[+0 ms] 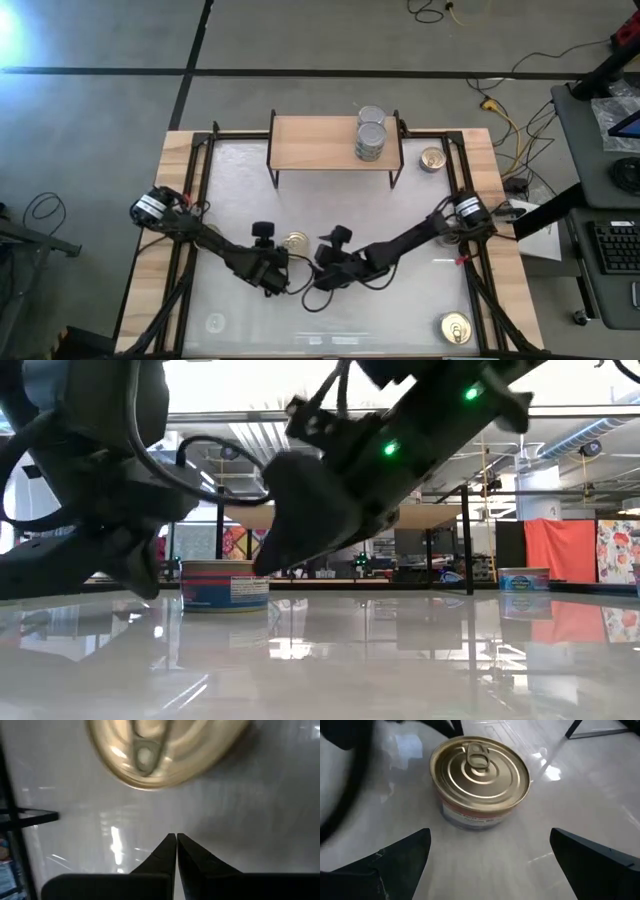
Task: Stack canned seafood by type on shelf
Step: Put the top left blue-pink tuna can on the shelf
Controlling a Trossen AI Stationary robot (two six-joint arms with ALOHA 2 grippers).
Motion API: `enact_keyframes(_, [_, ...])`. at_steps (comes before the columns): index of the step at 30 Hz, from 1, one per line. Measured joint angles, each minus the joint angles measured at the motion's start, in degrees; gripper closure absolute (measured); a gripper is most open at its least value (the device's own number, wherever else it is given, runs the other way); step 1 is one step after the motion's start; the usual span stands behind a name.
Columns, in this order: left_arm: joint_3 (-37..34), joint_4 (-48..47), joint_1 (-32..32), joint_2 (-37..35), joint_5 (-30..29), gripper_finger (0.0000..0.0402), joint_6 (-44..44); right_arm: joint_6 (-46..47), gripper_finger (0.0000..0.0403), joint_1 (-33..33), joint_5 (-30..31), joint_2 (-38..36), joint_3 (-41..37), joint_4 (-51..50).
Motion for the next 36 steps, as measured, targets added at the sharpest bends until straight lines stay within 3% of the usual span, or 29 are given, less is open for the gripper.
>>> enact_keyframes(4, [0.4, 1.6, 0.0, -0.4, -3.2, 0.0402, -1.1, -1.0, 0.0003, -0.9, -0.1, 2.2, 2.0, -0.1])
enact_keyframes(14, [0.6, 13.6, -1.1, -0.4, -3.2, 0.0402, -0.3, -4.1, 0.0003, -2.7, -0.1, 1.9, 2.5, -1.0])
enact_keyframes(18, [1.8, 14.6, -1.6, -0.4, -0.9, 0.0402, -2.9, -3.6, 0.0003, -2.7, 0.2, 1.1, 2.5, -6.9])
enact_keyframes(22, [3.4, 14.4, -3.1, -0.5, 5.5, 0.0402, -1.4, -1.4, 0.0003, -2.3, 0.4, 0.3, 2.4, -16.1])
enact_keyframes(27, [1.6, 13.3, -5.7, -4.9, 5.4, 0.0402, -1.1, -1.2, 0.0003, -1.4, -1.3, -2.0, 2.2, -21.7])
enact_keyframes(32, [-7.1, 15.2, -5.3, -13.6, 1.8, 0.0402, -6.5, -4.5, 0.0003, -0.4, -2.5, -5.3, 0.4, -16.9])
enact_keyframes(36, [-16.0, 23.5, -3.1, -20.3, 1.3, 0.0402, -4.8, -7.6, 0.0003, -0.2, -2.9, -6.7, -5.1, 0.1])
